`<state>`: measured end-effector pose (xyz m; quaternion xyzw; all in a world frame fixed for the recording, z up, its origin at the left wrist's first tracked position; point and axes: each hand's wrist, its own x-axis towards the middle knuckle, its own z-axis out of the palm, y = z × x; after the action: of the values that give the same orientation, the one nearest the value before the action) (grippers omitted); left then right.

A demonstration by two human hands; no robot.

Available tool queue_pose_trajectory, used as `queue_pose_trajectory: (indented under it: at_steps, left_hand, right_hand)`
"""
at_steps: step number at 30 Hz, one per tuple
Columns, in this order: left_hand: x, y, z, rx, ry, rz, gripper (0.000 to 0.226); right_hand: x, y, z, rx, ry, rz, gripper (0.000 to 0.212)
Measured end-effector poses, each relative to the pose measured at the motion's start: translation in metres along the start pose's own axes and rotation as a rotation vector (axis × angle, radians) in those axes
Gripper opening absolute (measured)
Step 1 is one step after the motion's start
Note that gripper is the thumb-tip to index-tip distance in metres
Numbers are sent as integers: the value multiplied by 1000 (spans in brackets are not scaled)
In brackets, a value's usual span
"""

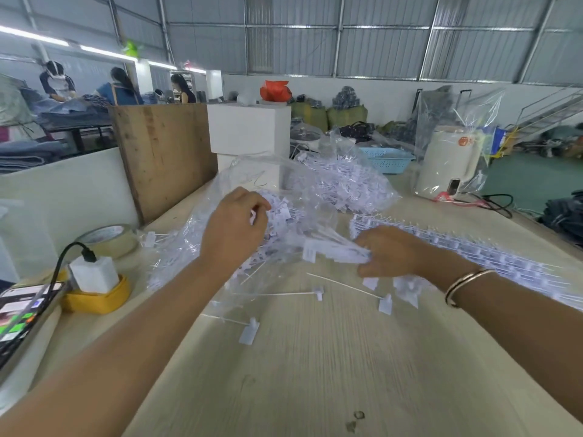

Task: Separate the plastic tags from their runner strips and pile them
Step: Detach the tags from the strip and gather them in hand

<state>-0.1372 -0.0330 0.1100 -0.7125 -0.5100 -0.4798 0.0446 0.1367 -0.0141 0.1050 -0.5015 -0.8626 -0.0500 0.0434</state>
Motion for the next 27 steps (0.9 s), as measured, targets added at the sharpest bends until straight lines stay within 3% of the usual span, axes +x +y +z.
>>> queue_pose_trajectory:
  at_steps: [4, 7, 11, 14, 16, 18, 20, 23, 25, 27]
  left_hand:
    - [-5, -19, -11, 285, 91, 79, 23]
    - [-13, -30, -14, 540, 122, 16, 39]
    - [-14, -38, -16, 427, 68, -116, 44]
    - [-5, -41, -20, 185, 123, -188, 52]
    - [3, -46, -27, 116, 180, -215, 46]
    - [9, -49, -35, 177, 203, -165, 43]
    - [12, -45, -42, 46, 335, -65, 57]
    - [10, -34, -46, -18, 410, 21, 65]
    - [7, -30, -41, -2, 351, 124, 57]
    - [3, -25, -28, 15, 90, 245, 44]
  right_hand:
    - [19, -25, -36, 237, 128, -24, 28]
    - [46, -51, -50, 448, 161, -47, 14]
    - [86, -86, -56, 645, 250, -100, 6]
    - [113, -118, -42, 767, 476, -199, 26]
    - [129, -127, -19, 609, 510, -273, 21]
    - [143, -119, 6, 175, 386, -264, 36]
    - [152, -95, 24, -214, 252, -161, 53]
    - [161, -73, 35, -447, 133, -18, 49]
    - [176, -79, 37, -582, 38, -27, 39]
    - [184, -95, 39, -665, -26, -56, 34]
